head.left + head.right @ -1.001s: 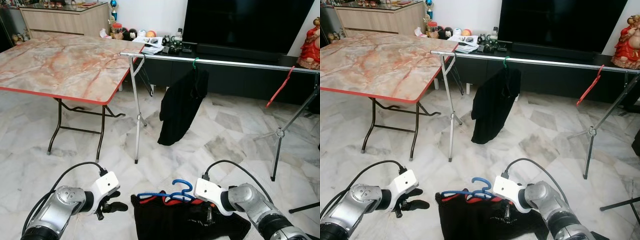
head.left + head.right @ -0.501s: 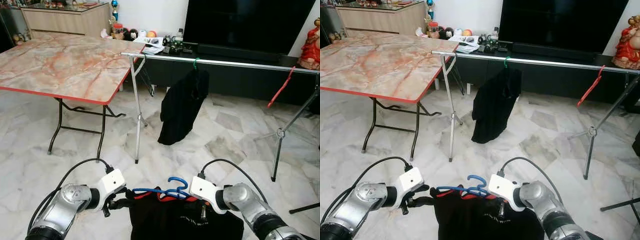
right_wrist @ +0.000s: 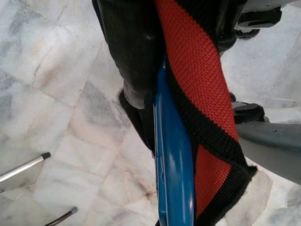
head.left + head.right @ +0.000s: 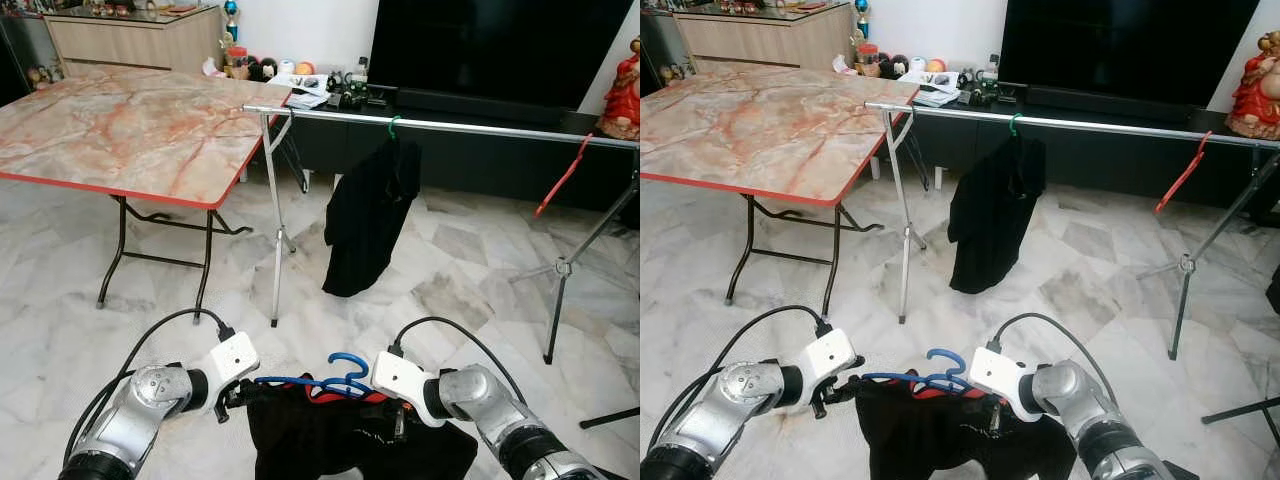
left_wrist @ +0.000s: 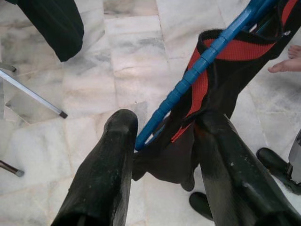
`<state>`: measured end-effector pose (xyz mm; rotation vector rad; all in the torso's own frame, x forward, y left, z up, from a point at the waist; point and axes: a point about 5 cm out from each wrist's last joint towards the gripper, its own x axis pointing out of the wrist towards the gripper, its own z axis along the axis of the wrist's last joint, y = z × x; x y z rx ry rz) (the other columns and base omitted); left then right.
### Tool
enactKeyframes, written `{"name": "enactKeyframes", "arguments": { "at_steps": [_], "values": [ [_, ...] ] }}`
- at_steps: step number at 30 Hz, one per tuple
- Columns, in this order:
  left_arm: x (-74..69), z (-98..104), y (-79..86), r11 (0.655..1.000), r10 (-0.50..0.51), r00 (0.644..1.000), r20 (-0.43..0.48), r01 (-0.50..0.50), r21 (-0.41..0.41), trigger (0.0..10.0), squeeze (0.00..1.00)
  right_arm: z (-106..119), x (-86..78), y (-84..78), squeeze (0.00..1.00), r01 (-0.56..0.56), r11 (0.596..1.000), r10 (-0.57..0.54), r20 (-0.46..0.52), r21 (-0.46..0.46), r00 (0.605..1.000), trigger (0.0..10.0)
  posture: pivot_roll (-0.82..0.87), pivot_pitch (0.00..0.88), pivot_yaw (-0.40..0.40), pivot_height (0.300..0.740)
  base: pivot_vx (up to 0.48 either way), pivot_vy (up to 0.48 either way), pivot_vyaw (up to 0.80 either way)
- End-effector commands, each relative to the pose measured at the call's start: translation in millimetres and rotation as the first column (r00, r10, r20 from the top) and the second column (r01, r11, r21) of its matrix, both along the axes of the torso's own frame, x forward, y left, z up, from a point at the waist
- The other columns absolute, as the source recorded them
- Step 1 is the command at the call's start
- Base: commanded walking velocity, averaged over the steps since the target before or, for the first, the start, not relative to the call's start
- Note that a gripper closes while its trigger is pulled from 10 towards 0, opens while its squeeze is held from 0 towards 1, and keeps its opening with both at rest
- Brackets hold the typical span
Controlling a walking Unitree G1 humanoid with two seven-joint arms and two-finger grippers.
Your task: Hang hanger
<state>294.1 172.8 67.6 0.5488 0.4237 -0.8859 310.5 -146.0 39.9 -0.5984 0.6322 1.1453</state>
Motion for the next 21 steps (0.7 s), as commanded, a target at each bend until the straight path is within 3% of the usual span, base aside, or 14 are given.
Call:
{"name": "enactKeyframes", "arguments": {
  "at_steps": [1,3,4,5,6,8,9,10,11,21],
  "values": [
    [-1.2,-3.8,-5.2,1.000,-0.023,1.000,-0.013,0.023,0.002,6.7,0.00,13.7,9.4,5.5,0.00,0.000,0.999,-0.003,0.051,0.044,0.999,10.0,0.21,0.000,-0.064,0.740,0.000,0.000,0.00],
    [-1.7,-4.3,-5.9,1.000,-0.026,1.000,-0.014,0.026,0.002,6.7,0.00,13.6,9.5,5.6,0.00,0.001,0.999,-0.003,0.053,0.042,0.999,10.0,0.21,0.000,-0.064,0.740,0.000,0.000,0.00],
    [-2.9,-5.5,-6.5,0.999,-0.034,0.999,-0.022,0.034,0.003,5.3,0.00,13.7,9.6,6.0,0.00,0.000,0.999,-0.002,0.054,0.042,0.999,10.0,0.21,0.000,-0.064,0.740,0.000,0.000,0.00],
    [-3.4,-6.1,-6.7,0.999,-0.037,0.999,-0.027,0.038,0.004,5.3,0.00,13.7,9.6,6.2,0.00,-0.001,0.999,-0.002,0.053,0.043,0.999,10.0,0.21,0.000,-0.066,0.740,0.000,0.000,0.00],
    [-4.3,-7.1,-6.7,0.999,-0.043,0.999,-0.032,0.043,0.007,6.2,0.00,14.0,9.8,6.7,0.00,-0.002,0.999,0.000,0.054,0.044,0.999,10.0,0.21,0.000,-0.066,0.740,0.000,0.000,0.00],
    [-4.7,-7.7,-6.7,0.999,-0.045,0.998,-0.033,0.045,0.009,6.3,0.00,14.5,10.1,7.0,0.00,-0.003,0.999,0.000,0.055,0.044,0.998,10.0,0.21,0.000,-0.065,0.740,0.000,0.000,0.00],
    [-4.4,-8.7,-6.3,0.999,-0.039,0.999,-0.030,0.040,0.014,1.5,0.00,15.4,10.9,7.3,0.00,-0.001,0.999,-0.002,0.059,0.045,0.998,10.0,0.21,0.000,-0.065,0.740,0.000,0.000,0.00],
    [-3.9,-9.0,-6.1,0.999,-0.034,0.999,-0.027,0.035,0.015,1.5,0.00,15.7,11.2,7.3,0.00,0.000,0.999,-0.003,0.060,0.046,0.998,10.0,0.21,0.000,-0.065,0.740,0.000,0.000,0.00],
    [-3.9,-9.6,-6.0,0.999,-0.035,0.999,-0.030,0.036,0.019,0.0,0.00,16.1,11.6,7.5,0.00,0.003,0.999,-0.006,0.061,0.047,0.998,10.0,0.21,0.000,-0.066,0.740,0.000,0.000,0.00],
    [-3.5,-13.6,-1.7,0.998,-0.019,1.000,-0.025,0.020,0.062,0.0,0.00,15.4,10.7,7.7,0.00,-0.002,0.999,-0.001,0.060,0.046,0.998,10.0,0.21,0.000,-0.066,0.740,0.000,0.000,0.00]
  ]
}}
